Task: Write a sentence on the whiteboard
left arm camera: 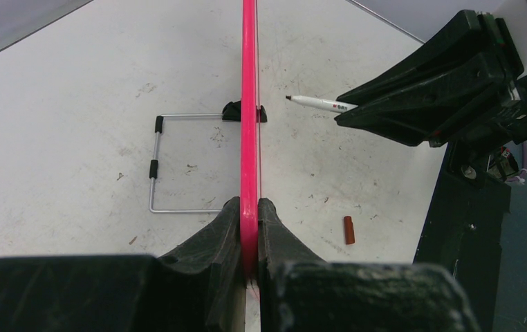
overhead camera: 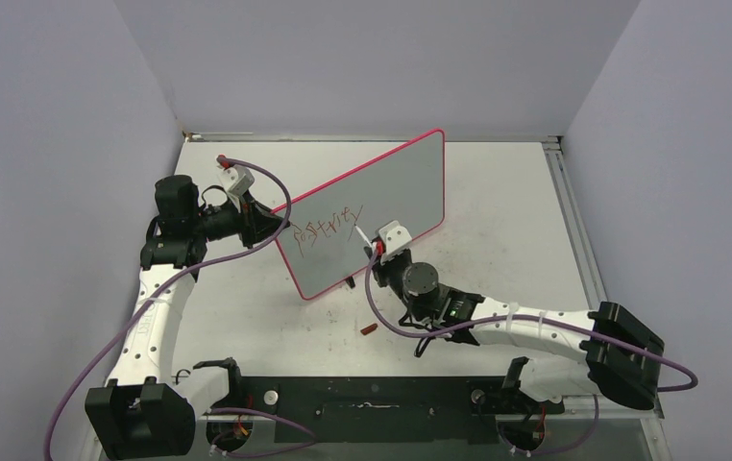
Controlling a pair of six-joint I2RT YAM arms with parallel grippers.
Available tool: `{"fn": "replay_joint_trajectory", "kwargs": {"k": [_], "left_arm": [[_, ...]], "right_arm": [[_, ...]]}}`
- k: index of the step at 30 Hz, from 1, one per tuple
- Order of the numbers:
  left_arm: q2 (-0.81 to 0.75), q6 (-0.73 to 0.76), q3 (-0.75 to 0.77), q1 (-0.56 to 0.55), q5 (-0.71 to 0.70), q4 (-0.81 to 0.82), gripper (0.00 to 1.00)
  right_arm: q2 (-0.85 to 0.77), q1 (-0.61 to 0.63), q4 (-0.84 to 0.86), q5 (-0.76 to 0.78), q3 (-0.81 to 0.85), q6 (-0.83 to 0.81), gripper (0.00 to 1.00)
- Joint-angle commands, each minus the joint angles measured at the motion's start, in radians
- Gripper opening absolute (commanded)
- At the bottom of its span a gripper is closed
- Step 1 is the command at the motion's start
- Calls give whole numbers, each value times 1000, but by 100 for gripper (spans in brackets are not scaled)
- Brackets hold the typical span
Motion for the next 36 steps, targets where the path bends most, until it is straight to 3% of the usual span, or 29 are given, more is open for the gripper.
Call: {"fn": "replay_joint_trajectory", "kwargs": {"k": [1, 12, 36], "left_arm": [[0, 48, 10, -4, -4, -41, 0], [4, 48, 11, -4, -8, -44, 0], [8, 51, 14, -4, -9, -47, 0]], "right_arm": [[-46, -52, -9, -13, 5, -21, 5], [-41, -144, 44, -72, 18, -94, 5], [61, -203, 115, -71, 83, -130, 5]]}}
